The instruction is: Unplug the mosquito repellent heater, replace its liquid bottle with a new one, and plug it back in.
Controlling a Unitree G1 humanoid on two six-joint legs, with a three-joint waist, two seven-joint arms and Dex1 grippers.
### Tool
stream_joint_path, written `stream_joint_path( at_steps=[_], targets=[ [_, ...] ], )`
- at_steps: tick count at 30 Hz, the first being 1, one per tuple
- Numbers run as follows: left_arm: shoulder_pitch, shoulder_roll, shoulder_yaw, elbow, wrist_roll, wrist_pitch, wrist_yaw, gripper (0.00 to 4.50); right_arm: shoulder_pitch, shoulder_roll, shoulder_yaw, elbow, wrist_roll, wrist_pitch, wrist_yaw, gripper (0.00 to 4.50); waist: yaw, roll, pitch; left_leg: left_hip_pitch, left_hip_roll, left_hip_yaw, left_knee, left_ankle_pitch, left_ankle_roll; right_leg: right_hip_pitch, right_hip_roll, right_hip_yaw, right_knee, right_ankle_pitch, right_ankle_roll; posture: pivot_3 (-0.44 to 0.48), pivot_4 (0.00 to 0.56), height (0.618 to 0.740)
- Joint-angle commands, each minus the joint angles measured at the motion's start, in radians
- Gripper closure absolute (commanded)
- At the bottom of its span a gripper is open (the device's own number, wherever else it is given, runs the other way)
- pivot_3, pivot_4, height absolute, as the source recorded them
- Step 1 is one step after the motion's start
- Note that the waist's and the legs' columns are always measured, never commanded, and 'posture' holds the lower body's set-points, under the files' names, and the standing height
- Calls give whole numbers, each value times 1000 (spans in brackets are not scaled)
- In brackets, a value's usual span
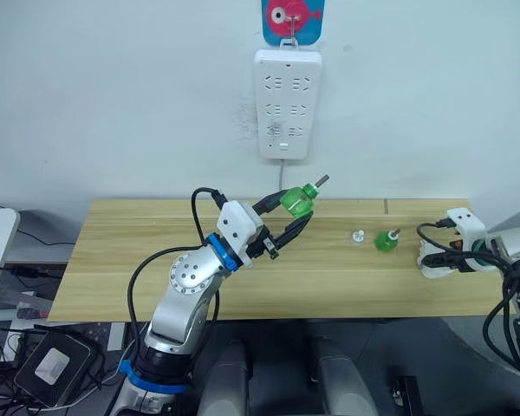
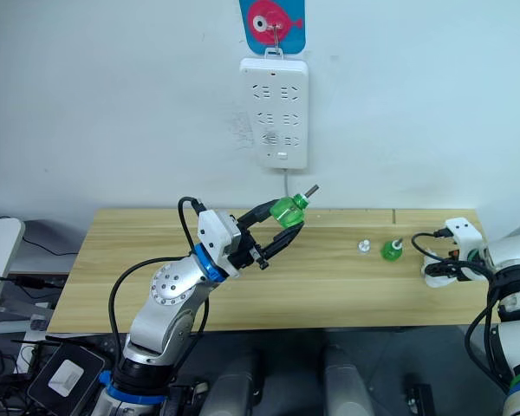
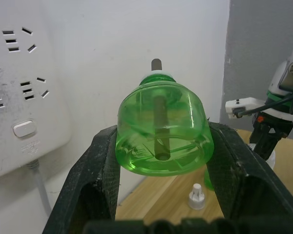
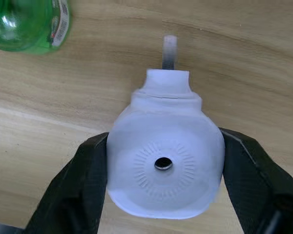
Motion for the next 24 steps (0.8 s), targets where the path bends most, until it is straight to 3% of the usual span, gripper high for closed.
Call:
stream_joint_path(
  at_steps=[1,5,8,12,14,16,19,24],
  targets=[
    [0,6,-13,-58,-19,-1,-15,2270,-15,-11,-25,17,-17,15,33,1564,0,0,0,0,0,0,0,0,0,0,0,0,0,0,0,13,290,740],
    [-8,15,-15,-49,-31,-7,-42,2270,-26,-49,-39,-12,-11,44,90,1564,0,0,0,0,0,0,0,0,0,0,0,0,0,0,0,10,285,740],
    [-5,30,-12,-43,-56,-19,-87,2270,-14,-123,-47,-151,51,104,262,1564,0,2,1,0,0,0,0,0,0,0,0,0,0,0,0,7,285,740],
    [10,46,-22,-30,-93,-46,-156,2270,-4,-261,-70,-430,302,439,549,1564,-1,5,2,0,0,0,-1,0,0,0,0,-1,0,0,0,-23,283,740],
    [17,52,-41,-21,-93,-74,-195,2270,-26,-302,-106,-527,440,626,606,1564,-2,5,2,0,1,-1,-1,0,0,0,1,-1,-1,0,0,-41,280,740],
    [17,55,-59,-9,-91,-100,-232,2270,-73,-309,-136,-576,565,772,607,1564,-5,5,2,0,1,-1,-1,0,0,0,1,-1,-1,0,0,-60,276,740],
    [-5,53,-75,23,-88,-135,-274,2270,-129,-312,-119,-603,753,819,548,1564,-5,5,2,0,1,0,0,0,0,0,1,-1,-1,0,0,-75,269,740],
    [-74,47,-83,103,-61,-203,-311,2270,-164,-274,-133,-586,1000,819,307,1564,-1,4,2,-1,0,0,0,0,0,0,0,-2,-2,0,0,-82,269,740]
  ],
)
